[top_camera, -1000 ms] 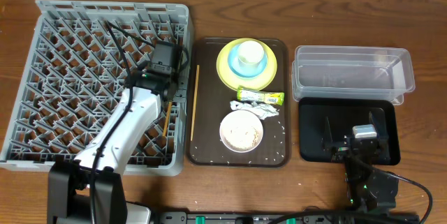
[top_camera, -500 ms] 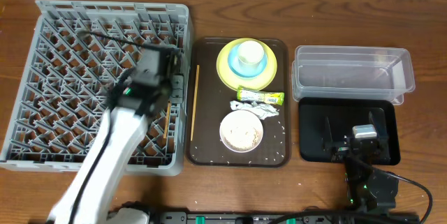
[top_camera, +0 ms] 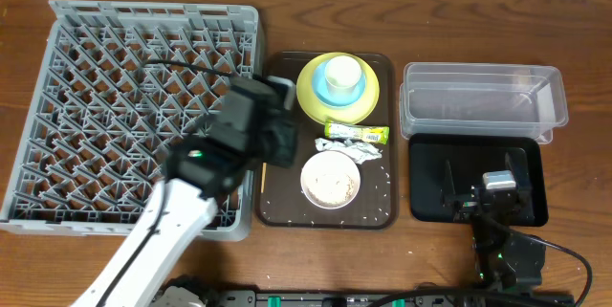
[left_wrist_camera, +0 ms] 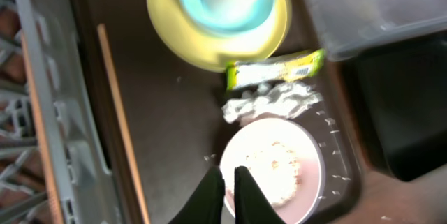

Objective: Sort waste into correct bins and load items into the dishwasher
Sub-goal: 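Move the left gripper back to the second chopstick on the tray, then align and close the left gripper on the second wooden chopstick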

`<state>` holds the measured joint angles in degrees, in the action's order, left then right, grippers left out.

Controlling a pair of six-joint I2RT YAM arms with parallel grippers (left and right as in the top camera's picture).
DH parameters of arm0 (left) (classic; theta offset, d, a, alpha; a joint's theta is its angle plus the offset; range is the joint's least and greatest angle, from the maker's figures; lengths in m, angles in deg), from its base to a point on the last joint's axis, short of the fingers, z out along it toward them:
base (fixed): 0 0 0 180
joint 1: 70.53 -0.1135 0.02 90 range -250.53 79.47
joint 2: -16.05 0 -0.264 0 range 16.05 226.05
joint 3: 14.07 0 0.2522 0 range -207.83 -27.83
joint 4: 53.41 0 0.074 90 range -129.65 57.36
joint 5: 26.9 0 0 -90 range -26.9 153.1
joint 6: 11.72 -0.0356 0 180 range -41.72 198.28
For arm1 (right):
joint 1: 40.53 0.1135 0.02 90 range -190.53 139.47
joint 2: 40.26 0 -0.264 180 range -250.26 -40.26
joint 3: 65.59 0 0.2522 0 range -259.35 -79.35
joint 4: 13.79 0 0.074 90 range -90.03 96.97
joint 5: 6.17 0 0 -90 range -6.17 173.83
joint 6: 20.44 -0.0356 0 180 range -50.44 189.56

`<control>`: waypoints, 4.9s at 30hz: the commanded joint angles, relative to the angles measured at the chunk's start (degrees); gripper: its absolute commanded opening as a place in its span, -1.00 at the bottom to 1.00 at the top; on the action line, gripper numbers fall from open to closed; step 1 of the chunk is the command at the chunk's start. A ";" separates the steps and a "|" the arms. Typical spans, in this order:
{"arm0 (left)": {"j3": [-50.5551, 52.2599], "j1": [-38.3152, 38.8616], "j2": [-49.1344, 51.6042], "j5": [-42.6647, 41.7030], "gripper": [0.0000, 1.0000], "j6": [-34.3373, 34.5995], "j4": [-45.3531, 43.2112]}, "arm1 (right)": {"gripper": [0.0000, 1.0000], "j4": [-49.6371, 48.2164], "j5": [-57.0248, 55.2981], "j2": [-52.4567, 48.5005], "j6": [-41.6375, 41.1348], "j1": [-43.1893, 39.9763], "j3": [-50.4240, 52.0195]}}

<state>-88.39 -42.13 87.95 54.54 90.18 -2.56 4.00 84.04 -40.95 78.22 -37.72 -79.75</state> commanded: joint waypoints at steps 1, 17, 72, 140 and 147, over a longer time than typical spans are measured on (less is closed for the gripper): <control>1.20 4.90 4.79 19.67 -0.84 10.29 0.17 | 0.99 0.26 0.04 0.31 0.63 0.37 0.11; 1.20 5.95 25.20 31.10 -0.77 16.48 -4.35 | 0.99 0.24 0.04 0.31 0.63 0.37 0.11; 1.64 6.01 37.13 38.01 -0.85 12.57 -7.63 | 0.99 0.24 0.04 0.31 0.61 0.37 0.11; 0.35 -4.66 32.20 3.26 -0.51 -1.79 -13.68 | 0.98 0.24 0.04 0.31 0.61 0.37 0.11; 0.35 -4.66 33.59 6.25 -0.51 -1.57 -14.73 | 0.99 0.24 0.04 0.31 0.61 0.37 0.11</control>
<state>-88.26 -46.50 120.19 59.16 89.33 -16.97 4.00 84.02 -40.95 78.22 -37.72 -79.73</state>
